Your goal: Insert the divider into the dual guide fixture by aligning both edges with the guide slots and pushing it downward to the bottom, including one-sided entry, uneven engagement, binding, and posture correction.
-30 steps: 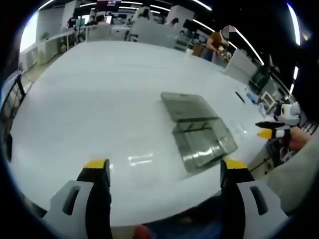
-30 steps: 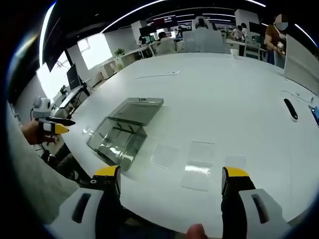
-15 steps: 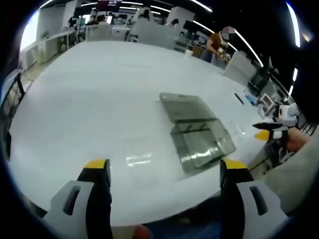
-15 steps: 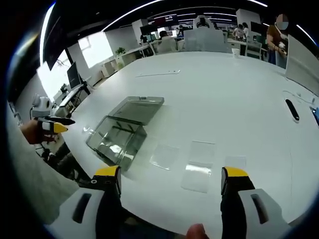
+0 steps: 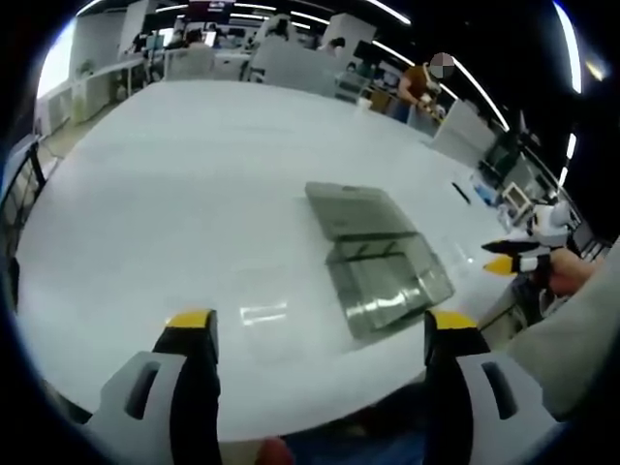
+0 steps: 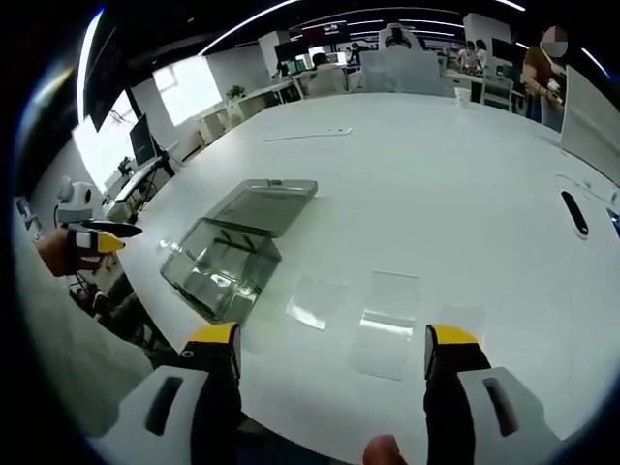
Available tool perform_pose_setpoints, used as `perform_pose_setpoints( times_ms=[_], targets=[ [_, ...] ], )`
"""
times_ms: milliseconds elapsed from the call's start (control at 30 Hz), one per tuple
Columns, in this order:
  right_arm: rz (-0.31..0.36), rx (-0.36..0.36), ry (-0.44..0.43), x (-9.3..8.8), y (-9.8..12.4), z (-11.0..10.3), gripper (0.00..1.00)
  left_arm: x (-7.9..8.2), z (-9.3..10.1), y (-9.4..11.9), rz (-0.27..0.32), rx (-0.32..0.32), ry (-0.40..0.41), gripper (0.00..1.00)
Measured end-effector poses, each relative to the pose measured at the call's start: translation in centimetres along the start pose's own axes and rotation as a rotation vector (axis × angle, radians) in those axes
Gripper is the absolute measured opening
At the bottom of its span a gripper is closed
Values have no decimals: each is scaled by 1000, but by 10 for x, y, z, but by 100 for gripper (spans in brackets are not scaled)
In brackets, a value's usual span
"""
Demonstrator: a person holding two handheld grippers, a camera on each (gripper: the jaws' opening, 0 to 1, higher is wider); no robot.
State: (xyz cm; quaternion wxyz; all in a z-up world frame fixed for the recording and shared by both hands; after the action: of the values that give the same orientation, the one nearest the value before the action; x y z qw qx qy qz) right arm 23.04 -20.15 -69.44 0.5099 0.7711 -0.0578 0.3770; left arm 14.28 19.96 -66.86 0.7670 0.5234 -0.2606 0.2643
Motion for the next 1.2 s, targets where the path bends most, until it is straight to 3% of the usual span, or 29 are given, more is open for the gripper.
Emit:
perform_pose_setpoints(
  times_ms=[1200],
  targets=[
    [-90,-39,27,0,-32,25,58,6,-2,-2,4,2,9,82]
  ],
)
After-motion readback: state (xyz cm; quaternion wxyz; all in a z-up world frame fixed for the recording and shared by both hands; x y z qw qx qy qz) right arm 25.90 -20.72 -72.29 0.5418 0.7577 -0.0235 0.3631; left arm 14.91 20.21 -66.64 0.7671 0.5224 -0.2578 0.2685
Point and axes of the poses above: the point that each gripper's makers call its tool centre point, and the gripper's own axes: y roughly backward along the fingers, z roughly to its right, x roughly out of its top, the point moved 8 cm from there along y, roughly backward along the fingers, and after that the axes turned 1 degree about -y, right-handed, at the moved point
